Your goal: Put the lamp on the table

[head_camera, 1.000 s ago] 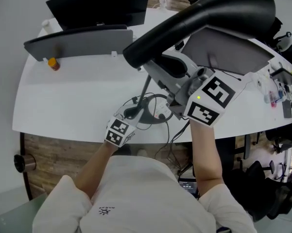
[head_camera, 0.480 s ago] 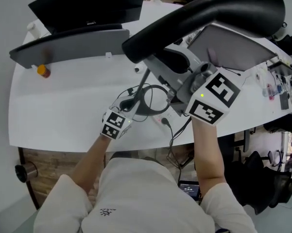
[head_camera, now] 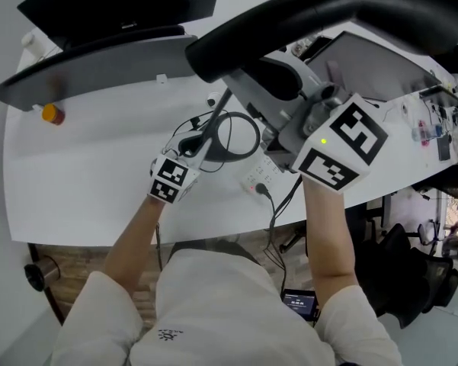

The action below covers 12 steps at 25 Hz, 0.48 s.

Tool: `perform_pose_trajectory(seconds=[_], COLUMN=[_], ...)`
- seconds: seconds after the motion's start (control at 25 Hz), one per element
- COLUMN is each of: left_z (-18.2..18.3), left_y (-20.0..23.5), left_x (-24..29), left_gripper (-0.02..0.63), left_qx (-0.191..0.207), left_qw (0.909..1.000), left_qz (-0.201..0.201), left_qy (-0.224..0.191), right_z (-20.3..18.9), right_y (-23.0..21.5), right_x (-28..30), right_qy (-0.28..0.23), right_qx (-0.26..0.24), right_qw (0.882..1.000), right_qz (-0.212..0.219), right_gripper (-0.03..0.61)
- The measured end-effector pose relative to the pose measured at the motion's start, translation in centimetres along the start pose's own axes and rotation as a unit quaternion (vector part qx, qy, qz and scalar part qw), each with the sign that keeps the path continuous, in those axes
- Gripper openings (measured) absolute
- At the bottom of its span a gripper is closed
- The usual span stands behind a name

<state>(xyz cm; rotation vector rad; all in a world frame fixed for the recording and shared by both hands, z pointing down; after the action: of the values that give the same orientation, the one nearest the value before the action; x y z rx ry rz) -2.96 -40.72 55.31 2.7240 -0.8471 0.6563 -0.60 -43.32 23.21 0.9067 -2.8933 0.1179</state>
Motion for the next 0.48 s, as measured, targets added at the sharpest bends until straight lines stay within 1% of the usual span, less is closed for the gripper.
perform_pose_trajectory(seconds=[0.12,0.48], left_z=[0.0,-0.8], left_y=[1.2,4.8], left_x=[0.6,2.9], left_gripper=[0.023,0.024], left_qx=[0.002,0.005], left_qw=[1.0,0.9999], left_qz=[-0.004,-0.009], left_qy=[0.007,0.009], right_z=[-0.3,-2.0], right_y=[-0.8,-3.5], right_x=[1.0,3.8], right_qy=[0.002,0.009], right_qx=[-0.001,0.003], right_qw=[1.0,1.0], right_qz=[-0.001,-0.009], right_gripper=[0.035,0.034])
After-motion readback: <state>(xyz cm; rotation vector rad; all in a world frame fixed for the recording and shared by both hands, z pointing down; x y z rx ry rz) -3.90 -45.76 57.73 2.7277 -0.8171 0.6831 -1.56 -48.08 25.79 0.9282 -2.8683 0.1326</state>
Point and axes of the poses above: the fingertips, and each gripper's own axes: x forward along the fingers, y to its left, z out of its top, the point moved 2 cm from there along -x, backward along the fingers, and after that the axes turned 5 degrees about y, right-handed, at the moved point
